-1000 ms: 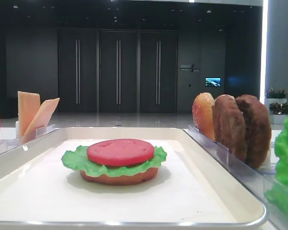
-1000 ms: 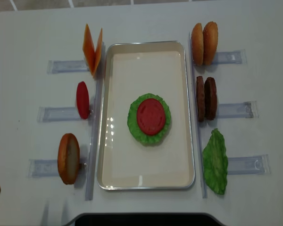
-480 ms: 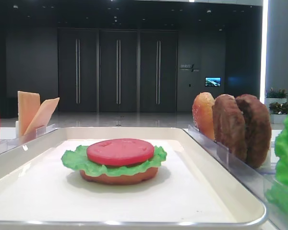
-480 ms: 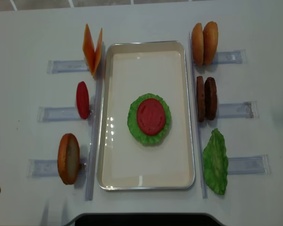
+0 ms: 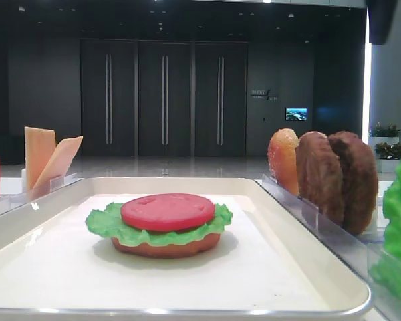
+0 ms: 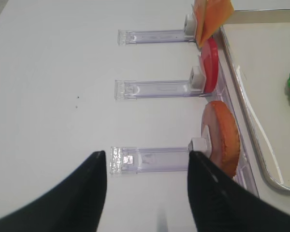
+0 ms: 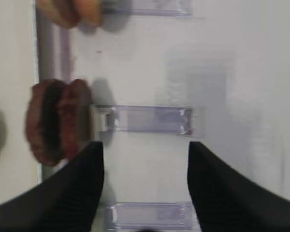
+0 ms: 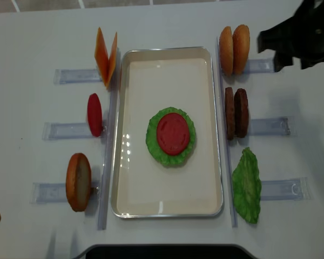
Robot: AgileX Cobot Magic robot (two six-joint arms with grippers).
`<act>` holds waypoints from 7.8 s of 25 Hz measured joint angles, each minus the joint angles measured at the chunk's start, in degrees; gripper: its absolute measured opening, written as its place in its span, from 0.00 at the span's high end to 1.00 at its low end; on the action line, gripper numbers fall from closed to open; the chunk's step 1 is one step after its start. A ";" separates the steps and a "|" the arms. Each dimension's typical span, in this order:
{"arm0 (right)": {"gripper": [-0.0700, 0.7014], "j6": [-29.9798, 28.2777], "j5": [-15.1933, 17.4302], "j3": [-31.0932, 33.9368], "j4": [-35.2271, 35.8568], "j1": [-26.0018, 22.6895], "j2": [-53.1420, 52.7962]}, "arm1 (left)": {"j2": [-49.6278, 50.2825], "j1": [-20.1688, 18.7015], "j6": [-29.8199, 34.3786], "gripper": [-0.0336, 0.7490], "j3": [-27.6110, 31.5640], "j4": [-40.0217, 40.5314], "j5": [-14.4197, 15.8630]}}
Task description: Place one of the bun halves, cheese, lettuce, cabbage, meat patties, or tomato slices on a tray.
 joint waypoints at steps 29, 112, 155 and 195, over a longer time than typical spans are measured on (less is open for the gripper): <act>0.43 10.30 -2.84 -5.67 0.53 13.64 16.46 | 0.00 0.00 0.00 0.44 0.00 0.00 0.00; 0.75 -9.91 -0.79 -17.09 22.47 15.49 19.09 | 0.00 0.00 0.00 0.44 0.00 0.00 0.00; 0.75 -38.42 -19.83 -2.08 42.47 14.49 23.68 | 0.00 0.00 0.00 0.44 0.00 0.00 0.00; 0.45 -16.37 2.76 -20.40 2.68 -28.99 15.21 | 0.00 0.00 0.00 0.44 0.00 0.00 0.00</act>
